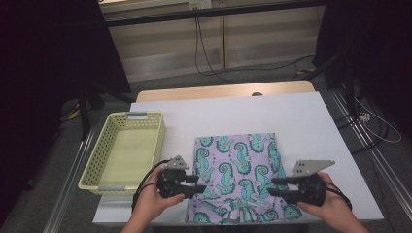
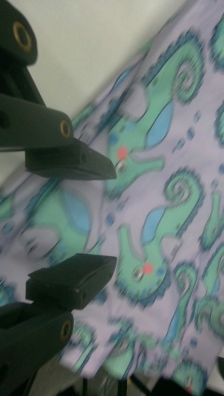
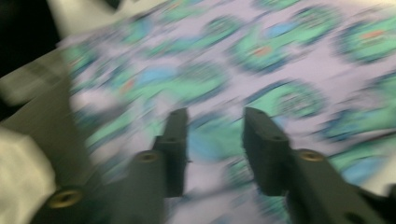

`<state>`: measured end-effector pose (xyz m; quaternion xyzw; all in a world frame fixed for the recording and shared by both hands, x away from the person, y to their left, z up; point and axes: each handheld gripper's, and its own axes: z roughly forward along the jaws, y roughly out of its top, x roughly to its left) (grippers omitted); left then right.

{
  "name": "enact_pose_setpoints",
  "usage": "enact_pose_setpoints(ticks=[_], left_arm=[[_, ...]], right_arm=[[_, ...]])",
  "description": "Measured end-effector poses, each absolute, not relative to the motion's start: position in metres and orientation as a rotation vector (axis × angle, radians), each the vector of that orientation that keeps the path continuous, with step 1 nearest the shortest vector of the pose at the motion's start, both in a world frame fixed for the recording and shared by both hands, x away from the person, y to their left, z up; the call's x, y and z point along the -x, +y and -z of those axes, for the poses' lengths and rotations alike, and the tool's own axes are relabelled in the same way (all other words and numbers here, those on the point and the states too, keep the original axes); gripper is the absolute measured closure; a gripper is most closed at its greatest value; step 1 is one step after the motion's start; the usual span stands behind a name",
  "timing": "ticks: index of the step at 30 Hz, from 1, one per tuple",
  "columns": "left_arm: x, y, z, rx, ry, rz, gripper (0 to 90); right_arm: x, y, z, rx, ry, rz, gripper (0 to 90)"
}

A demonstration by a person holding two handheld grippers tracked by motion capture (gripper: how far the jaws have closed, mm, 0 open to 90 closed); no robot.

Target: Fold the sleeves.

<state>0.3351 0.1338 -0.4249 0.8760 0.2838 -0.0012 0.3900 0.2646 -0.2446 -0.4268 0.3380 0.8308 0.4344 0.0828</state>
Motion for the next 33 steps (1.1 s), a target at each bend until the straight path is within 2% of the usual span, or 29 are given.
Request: enact_pose_setpoints(ticks=[2,6,18,23,26,33], left_arm=[[-0.345,0.128,0.424,-2.215,0.748,-0.016,43.2],[-0.366,0.12,0.423,-2.195,0.77,-0.057,37.1],[-0.416,0.116,0.426,-2.134,0.898,-0.136,28.1],[-0.432,0.113,0.431,-2.125,0.948,-0.175,28.2],[-0.443,0.114,0.437,-2.133,0.98,-0.206,31.1],[-0.461,0.116,0.447,-2.119,1.043,-0.248,34.8]], right_arm=[[-0.281,-0.247,0.425,-1.077,2.395,-1.272,52.9],[-0.311,-0.247,0.429,-1.138,2.318,-1.188,51.1],[-0.377,-0.253,0.442,-1.295,2.172,-1.078,47.8],[-0.396,-0.259,0.445,-1.375,2.105,-1.076,47.6],[-0.404,-0.26,0.447,-1.405,2.09,-1.075,44.4],[-0.415,-0.262,0.46,-1.452,2.068,-1.043,45.7]])
